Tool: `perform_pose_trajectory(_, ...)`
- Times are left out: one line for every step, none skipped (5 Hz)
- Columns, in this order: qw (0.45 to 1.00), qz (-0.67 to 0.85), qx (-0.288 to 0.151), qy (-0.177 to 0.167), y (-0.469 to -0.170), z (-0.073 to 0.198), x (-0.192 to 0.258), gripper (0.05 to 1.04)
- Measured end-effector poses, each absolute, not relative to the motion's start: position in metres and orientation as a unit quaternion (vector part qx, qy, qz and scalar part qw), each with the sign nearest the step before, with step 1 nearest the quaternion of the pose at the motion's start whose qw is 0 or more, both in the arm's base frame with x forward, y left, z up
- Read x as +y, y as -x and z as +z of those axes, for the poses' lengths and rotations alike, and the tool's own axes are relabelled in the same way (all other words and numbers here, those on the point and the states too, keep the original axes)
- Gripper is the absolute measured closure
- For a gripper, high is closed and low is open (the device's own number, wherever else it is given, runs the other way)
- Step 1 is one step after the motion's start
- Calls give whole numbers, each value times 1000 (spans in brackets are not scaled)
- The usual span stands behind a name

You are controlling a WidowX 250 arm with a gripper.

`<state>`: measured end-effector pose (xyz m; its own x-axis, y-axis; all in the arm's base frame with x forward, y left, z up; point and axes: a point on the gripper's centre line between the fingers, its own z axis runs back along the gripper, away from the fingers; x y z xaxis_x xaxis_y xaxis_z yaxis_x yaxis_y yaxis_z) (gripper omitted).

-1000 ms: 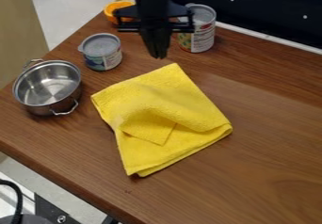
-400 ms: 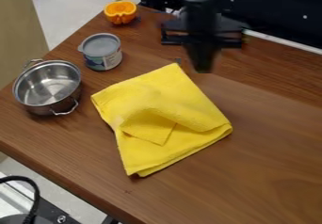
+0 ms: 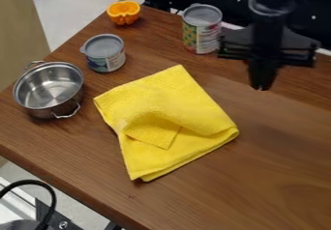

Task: Move the yellow cloth to the center of the table

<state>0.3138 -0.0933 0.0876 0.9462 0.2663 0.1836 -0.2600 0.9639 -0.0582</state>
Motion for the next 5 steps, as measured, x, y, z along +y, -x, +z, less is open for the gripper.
perform_pose_trajectory(985,132,-108,2,-324,81,-99,877)
perform_pose_trajectory(989,102,-105,4,-335,81,-103,639)
perform_pose_trajectory(991,81,-108,13,-346,83,-98,347)
perform_pose_trajectory(992,50,-118,10,-357,82,-95,102)
perform_pose_trajectory(991,27,-133,9,-364,85,-92,85)
